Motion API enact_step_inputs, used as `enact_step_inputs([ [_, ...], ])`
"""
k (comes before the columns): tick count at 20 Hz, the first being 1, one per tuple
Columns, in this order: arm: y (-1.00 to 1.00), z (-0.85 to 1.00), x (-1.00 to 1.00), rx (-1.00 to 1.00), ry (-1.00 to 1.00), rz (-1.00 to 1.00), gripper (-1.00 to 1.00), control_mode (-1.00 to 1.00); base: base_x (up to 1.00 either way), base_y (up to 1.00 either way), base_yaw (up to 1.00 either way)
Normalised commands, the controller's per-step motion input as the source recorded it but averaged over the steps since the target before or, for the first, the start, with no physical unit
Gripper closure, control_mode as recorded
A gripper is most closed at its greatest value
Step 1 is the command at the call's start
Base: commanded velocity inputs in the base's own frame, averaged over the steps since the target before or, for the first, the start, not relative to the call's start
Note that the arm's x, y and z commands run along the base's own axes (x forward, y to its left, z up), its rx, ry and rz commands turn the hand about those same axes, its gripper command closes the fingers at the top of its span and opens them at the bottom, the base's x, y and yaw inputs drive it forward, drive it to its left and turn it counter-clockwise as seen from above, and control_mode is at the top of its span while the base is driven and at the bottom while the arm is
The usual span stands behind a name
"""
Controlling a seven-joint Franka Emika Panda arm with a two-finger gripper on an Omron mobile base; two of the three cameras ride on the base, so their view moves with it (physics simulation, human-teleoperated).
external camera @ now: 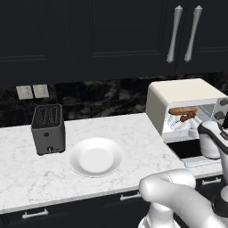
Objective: Pick up the kebab skewer and baguette bread, and place them inside the toaster oven. Close the toaster oven door and start by setting the timer.
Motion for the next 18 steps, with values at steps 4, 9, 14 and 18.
enact_step_inputs([
  [4, 0.00, 0.00, 0.31, 0.01, -0.03, 0.00, -1.00, -1.00, 0.00, 0.00, 0.00],
  [9, 0.00, 0.00, 0.26, 0.00, -0.02, 0.00, -1.00, -1.00, 0.00, 0.00, 0.00],
  [14, 0.00, 0.03, 0.31, 0.00, -0.01, 0.00, -1.00, -1.00, 0.00, 0.00, 0.00],
  [18, 0.00, 0.02, 0.37, 0.00, -0.02, 0.00, -1.00, -1.00, 0.00, 0.00, 0.00],
])
